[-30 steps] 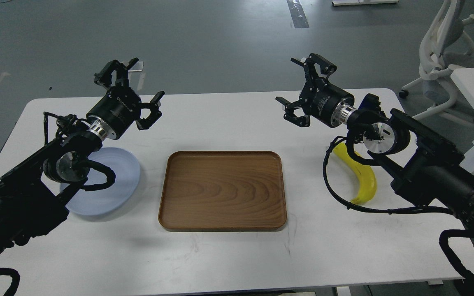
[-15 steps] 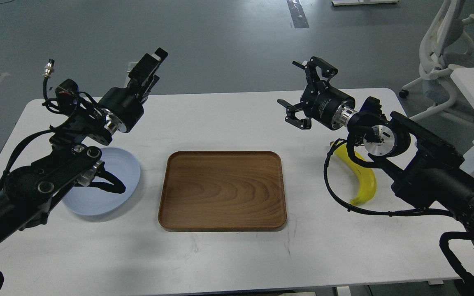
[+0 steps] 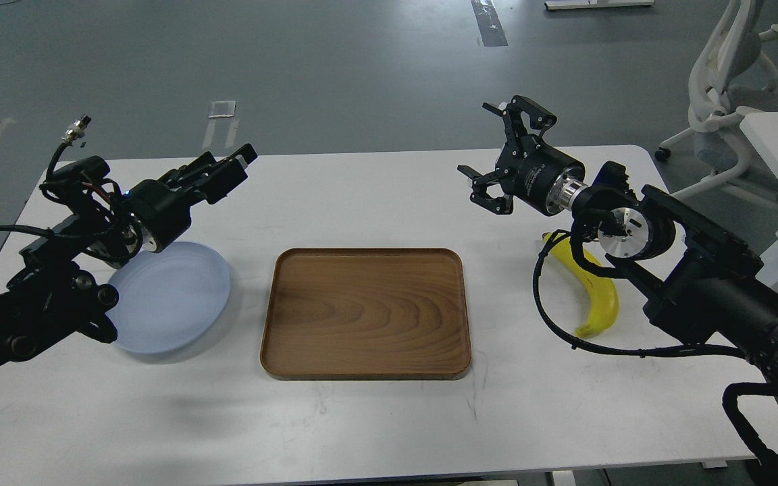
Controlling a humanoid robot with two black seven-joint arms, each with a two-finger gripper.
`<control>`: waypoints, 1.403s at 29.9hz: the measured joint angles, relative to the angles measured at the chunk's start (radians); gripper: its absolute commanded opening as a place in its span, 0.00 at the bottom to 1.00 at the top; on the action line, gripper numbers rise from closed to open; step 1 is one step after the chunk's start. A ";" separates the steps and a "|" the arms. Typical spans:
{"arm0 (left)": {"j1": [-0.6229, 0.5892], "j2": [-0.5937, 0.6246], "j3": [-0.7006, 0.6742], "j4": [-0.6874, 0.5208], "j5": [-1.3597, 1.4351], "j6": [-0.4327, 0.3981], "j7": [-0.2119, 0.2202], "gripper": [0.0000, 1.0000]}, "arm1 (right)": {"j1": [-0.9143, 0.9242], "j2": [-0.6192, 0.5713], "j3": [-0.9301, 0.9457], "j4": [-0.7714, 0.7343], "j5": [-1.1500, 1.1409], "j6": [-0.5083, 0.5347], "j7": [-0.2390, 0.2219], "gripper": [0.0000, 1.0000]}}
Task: Place banana on plate with both arms
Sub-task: 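Grip the plate rim with the left gripper and tilt it up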
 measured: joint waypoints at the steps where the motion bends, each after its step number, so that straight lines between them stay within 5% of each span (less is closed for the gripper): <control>1: 0.001 0.017 0.010 -0.007 0.007 0.000 0.000 0.97 | 0.000 0.000 0.000 0.000 0.000 0.000 0.000 1.00; 18: 0.010 0.204 0.156 -0.071 0.143 0.073 -0.002 0.93 | -0.003 -0.009 0.000 0.003 -0.005 0.002 0.000 1.00; 42: 0.120 0.251 0.159 -0.057 0.201 0.103 0.004 0.93 | -0.011 -0.020 -0.027 0.003 -0.009 0.003 0.000 1.00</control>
